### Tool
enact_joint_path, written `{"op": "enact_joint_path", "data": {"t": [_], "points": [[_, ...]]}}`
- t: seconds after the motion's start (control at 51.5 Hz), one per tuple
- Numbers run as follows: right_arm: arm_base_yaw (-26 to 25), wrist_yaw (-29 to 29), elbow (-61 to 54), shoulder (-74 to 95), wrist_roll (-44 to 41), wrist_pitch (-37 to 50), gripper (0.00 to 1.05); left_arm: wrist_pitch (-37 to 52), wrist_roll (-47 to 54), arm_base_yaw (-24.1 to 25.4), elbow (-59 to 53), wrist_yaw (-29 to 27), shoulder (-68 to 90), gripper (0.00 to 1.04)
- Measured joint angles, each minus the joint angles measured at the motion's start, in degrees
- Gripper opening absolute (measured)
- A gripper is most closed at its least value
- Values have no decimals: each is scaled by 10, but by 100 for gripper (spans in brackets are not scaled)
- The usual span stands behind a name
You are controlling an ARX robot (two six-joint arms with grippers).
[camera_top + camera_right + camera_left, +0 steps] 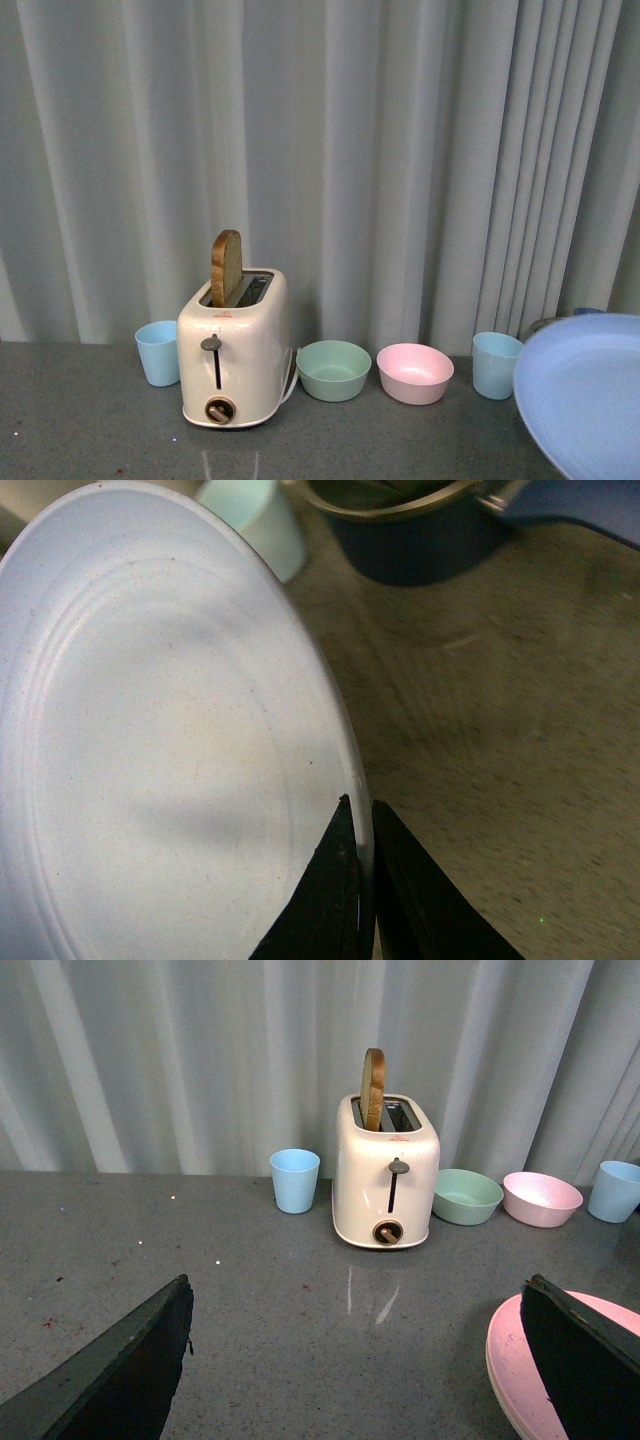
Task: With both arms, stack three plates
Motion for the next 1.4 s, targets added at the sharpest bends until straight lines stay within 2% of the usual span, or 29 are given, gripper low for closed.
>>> {"op": "enact_joint_path", "data": {"t": [0.369,0.543,0.834,1.397], "points": [[233,27,-78,-15,81,108,3,0,0,0,0,0,0,98],[304,38,-98,45,120,164,3,0,0,0,0,0,0,98],[324,43,-107,116,163,209,3,0,0,0,0,0,0,98],[324,50,-118,157,165,223,3,0,0,0,0,0,0,98]]}}
